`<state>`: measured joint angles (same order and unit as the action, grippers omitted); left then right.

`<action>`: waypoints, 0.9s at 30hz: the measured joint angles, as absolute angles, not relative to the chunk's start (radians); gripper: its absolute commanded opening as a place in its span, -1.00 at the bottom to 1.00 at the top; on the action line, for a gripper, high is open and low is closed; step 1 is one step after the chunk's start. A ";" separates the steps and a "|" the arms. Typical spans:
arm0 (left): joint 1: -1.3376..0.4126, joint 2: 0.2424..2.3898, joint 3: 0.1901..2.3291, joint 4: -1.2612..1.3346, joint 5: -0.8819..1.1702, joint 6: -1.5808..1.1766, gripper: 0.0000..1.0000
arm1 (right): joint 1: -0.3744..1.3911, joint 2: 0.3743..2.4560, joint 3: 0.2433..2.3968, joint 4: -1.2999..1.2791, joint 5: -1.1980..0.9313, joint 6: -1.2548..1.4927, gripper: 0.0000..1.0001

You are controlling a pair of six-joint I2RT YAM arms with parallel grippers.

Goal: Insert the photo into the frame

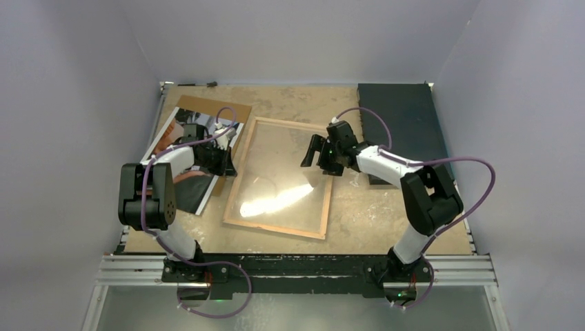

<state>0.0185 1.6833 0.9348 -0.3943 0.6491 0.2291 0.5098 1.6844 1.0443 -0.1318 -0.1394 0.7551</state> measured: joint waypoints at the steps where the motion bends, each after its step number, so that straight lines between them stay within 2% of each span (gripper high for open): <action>1: 0.019 1.683 0.935 -0.394 0.648 0.229 -1.00 | 0.510 1.693 1.052 -0.137 -0.138 0.752 0.84; 6: 0.019 1.682 0.935 -0.396 0.646 0.229 -1.00 | 0.509 1.748 1.101 -0.176 -0.120 0.739 0.65; 13: 0.019 1.682 0.935 -0.397 0.646 0.232 -1.00 | 0.509 1.755 1.102 -0.176 -0.113 0.743 0.80; 27: 0.019 1.681 0.935 -0.398 0.644 0.232 -1.00 | 0.552 1.820 1.244 -0.302 0.014 0.728 0.95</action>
<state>0.0189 1.6806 0.9348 -0.3985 0.6437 0.2321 0.5518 1.8202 1.2442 -0.3023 0.0135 0.7284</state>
